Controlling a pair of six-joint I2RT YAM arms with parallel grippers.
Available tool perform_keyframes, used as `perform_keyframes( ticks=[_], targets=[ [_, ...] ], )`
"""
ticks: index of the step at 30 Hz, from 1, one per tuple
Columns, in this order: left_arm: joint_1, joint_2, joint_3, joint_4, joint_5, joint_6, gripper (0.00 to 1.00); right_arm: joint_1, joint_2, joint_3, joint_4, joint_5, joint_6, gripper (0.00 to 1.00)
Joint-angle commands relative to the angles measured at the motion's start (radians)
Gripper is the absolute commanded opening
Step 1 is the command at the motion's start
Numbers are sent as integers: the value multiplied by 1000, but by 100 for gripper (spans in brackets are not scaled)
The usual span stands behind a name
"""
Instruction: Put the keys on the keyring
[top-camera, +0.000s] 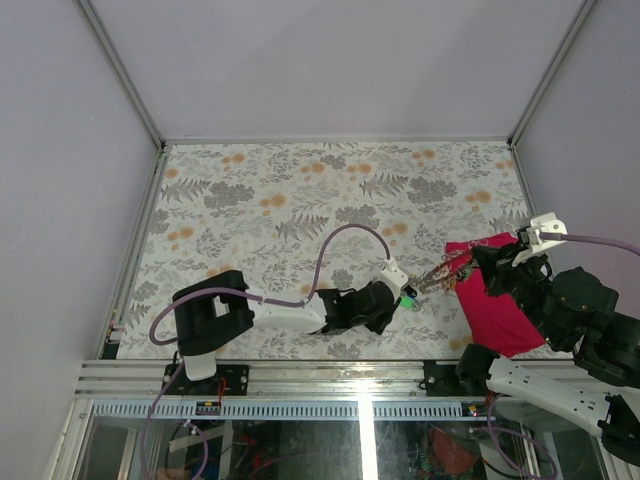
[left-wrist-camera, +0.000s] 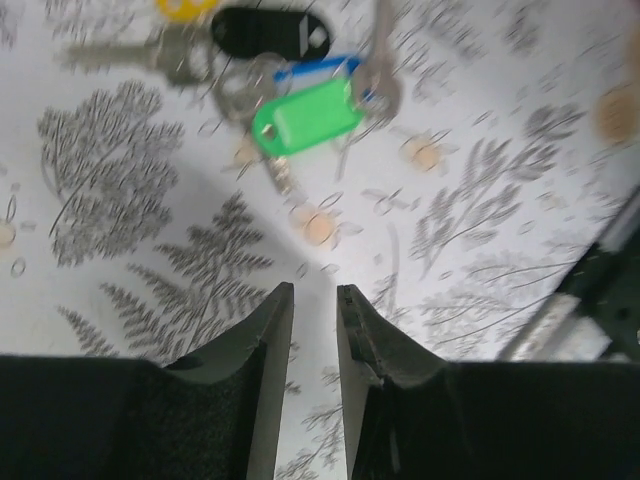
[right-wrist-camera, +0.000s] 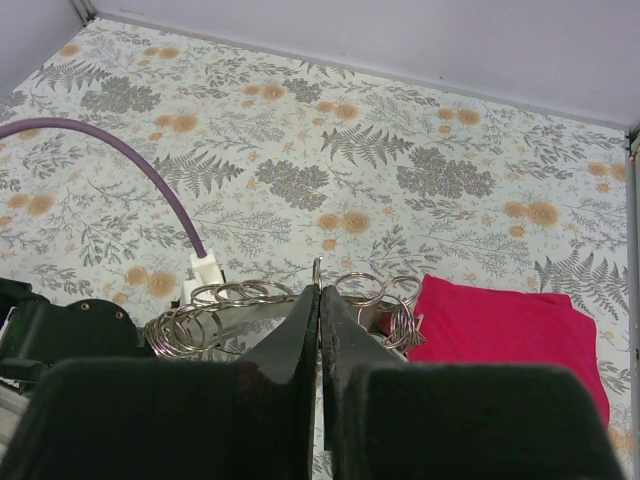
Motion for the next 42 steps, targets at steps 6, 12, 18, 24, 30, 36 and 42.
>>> perform_keyframes(
  ticks=[6, 12, 18, 24, 30, 36, 42],
  targets=[
    [16, 70, 152, 276, 75, -14, 26, 3, -27, 19, 75, 40, 32, 0],
    [34, 190, 228, 317, 95, -36, 27, 3, -32, 23, 68, 35, 48, 0],
    [37, 258, 289, 306, 73, -18, 28, 3, -30, 25, 61, 29, 56, 0],
    [40, 282, 312, 288, 50, 1, 29, 4, -30, 24, 61, 24, 59, 0],
    [41, 293, 301, 273, 21, 16, 29, 3, -24, 17, 62, 13, 60, 0],
    [47, 306, 301, 256, -2, 28, 29, 3, -19, 14, 66, 5, 61, 0],
    [50, 312, 298, 238, -23, 47, 29, 3, -17, 13, 66, 2, 60, 0]
  ],
)
